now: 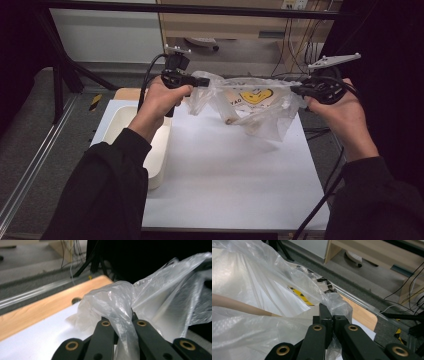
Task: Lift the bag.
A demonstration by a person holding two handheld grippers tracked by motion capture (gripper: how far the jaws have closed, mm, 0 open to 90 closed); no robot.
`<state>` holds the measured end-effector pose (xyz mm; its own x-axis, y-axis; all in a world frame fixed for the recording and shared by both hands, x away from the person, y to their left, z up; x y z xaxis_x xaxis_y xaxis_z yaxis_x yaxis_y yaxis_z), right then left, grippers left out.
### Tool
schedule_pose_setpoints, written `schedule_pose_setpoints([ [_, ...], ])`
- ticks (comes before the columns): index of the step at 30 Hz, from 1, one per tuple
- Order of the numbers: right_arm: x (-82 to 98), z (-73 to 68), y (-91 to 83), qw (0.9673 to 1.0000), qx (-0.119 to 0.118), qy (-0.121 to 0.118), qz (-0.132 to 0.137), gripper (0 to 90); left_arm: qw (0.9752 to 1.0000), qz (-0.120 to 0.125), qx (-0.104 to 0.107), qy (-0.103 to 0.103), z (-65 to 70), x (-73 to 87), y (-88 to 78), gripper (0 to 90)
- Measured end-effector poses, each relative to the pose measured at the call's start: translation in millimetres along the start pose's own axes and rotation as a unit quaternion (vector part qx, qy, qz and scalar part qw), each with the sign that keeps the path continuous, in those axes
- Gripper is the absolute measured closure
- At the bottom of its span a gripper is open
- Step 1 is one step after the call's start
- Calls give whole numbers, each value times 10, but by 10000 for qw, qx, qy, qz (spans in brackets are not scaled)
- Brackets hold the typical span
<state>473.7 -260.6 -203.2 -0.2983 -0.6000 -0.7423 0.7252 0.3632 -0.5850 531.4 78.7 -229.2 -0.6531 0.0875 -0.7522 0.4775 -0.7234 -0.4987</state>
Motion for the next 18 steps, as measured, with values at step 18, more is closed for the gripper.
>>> schedule_pose_setpoints([
  [18,-83,-325,533,9989,-461,-61,-110,900,9988,-285,-403,-41,-440,336,-104,900],
])
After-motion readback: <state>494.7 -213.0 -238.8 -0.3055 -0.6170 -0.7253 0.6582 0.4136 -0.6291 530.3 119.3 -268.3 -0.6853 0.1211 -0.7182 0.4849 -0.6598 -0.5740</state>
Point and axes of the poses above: each handheld gripper's, and its own axes: y roughly forward along the jaws, x roughly out of its underside, z roughly to its right, the point moved 3 cm from there along y, roughly forward along the jaws, and after that the axes turned 13 degrees about -y, right-handed, at the moved point
